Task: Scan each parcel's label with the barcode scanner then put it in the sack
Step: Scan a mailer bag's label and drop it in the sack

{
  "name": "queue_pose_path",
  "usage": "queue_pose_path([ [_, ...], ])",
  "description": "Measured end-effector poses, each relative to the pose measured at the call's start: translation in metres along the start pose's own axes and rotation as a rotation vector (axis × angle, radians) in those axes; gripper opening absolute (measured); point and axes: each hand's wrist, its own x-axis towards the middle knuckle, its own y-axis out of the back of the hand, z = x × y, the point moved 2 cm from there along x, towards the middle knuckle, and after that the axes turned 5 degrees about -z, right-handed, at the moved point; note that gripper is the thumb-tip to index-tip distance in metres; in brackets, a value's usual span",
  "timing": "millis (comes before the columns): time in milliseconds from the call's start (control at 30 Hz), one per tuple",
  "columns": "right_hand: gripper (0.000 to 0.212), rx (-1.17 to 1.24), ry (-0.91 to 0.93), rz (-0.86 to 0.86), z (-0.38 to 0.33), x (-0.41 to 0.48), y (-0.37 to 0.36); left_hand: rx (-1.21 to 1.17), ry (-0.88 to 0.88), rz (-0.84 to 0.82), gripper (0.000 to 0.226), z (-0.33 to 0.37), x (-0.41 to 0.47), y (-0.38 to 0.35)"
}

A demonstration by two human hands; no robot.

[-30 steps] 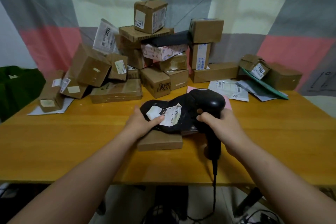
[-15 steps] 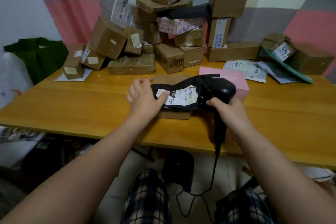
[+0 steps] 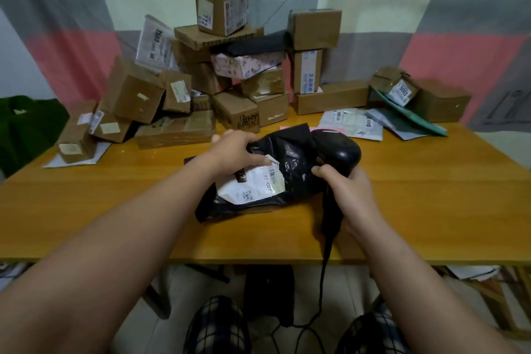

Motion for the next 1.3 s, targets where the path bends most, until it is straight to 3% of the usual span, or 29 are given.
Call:
queue_pose_path([
  [67,0.015,0.061,0.011,-0.017,-0.002,-0.001,-0.001,-0.143,0.003,0.117,0.021,0.001,-0.012,0.011],
  [200,0.014,0.089,0.063,-0.044,-0.011,0.002,-0.009,-0.680,-0.047,0.291,0.021,-0.001,-0.038,0.037],
  [300,0.002,0.099,0.082,-0.160,-0.024,0.001,-0.020,-0.758,-0.068,0.394,0.021,-0.005,-0.046,0.049],
  [433,0.017,-0.030,0.177,-0.285,-0.032,-0.001,-0.038,-0.897,0.007,0.478,0.007,-0.008,-0.050,0.055],
  [600,0.019,-0.197,0.256,-0.304,-0.018,-0.008,-0.051,-1.118,0.114,0.495,0.002,-0.016,-0.054,0.054],
  [933,0.020,-0.316,0.283,-0.285,-0.012,-0.020,-0.055,-1.044,0.203,0.474,0.004,-0.031,-0.058,0.055],
  [1100,0.022,-0.337,0.296,-0.264,-0.009,-0.019,-0.056,-1.056,0.166,0.475,0.010,-0.035,-0.056,0.055],
  [1200,0.021,-0.337,0.332,-0.279,-0.008,-0.019,-0.057,-0.970,0.098,0.536,0.013,-0.039,-0.061,0.056],
  [1300,0.015,-0.343,0.360,-0.322,-0.009,-0.021,-0.062,-0.712,0.025,0.668,0.020,-0.043,-0.079,0.060],
])
